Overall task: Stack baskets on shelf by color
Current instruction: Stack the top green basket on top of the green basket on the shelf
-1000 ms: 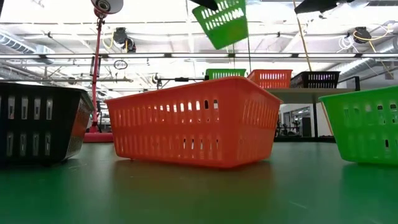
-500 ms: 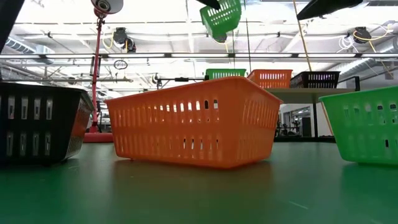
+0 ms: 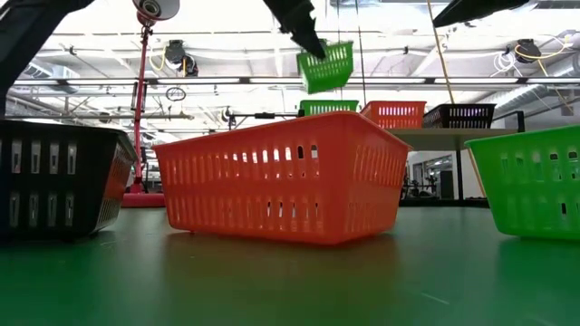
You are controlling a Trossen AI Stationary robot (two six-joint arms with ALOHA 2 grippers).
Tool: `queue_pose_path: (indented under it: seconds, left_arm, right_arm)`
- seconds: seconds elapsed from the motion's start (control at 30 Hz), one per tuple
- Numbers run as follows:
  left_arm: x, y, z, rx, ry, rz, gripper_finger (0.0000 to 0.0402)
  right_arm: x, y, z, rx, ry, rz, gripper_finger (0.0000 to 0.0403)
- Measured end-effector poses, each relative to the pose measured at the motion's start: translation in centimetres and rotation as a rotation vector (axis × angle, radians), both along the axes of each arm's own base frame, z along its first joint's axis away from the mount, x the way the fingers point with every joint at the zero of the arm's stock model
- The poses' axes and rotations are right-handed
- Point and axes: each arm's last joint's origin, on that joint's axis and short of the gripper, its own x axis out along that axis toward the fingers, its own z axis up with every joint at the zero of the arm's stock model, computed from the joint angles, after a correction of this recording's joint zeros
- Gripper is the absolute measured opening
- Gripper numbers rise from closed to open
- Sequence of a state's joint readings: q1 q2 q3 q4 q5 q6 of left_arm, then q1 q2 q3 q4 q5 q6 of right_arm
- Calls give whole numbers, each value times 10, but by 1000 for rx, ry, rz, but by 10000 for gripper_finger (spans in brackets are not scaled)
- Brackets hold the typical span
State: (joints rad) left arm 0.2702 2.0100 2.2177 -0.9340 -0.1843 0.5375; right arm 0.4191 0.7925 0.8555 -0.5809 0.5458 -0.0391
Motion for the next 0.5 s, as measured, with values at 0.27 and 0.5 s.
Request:
queue_pose_path:
  seconds: [0.27, 0.5]
  left_arm:
    - [10, 8, -19, -22, 48, 13, 21]
    - [7, 12, -22, -42, 73, 35, 19]
  right_arm:
    - [0, 0, 0, 0, 0, 0, 105]
    - [0, 0, 0, -1, 0, 0, 105]
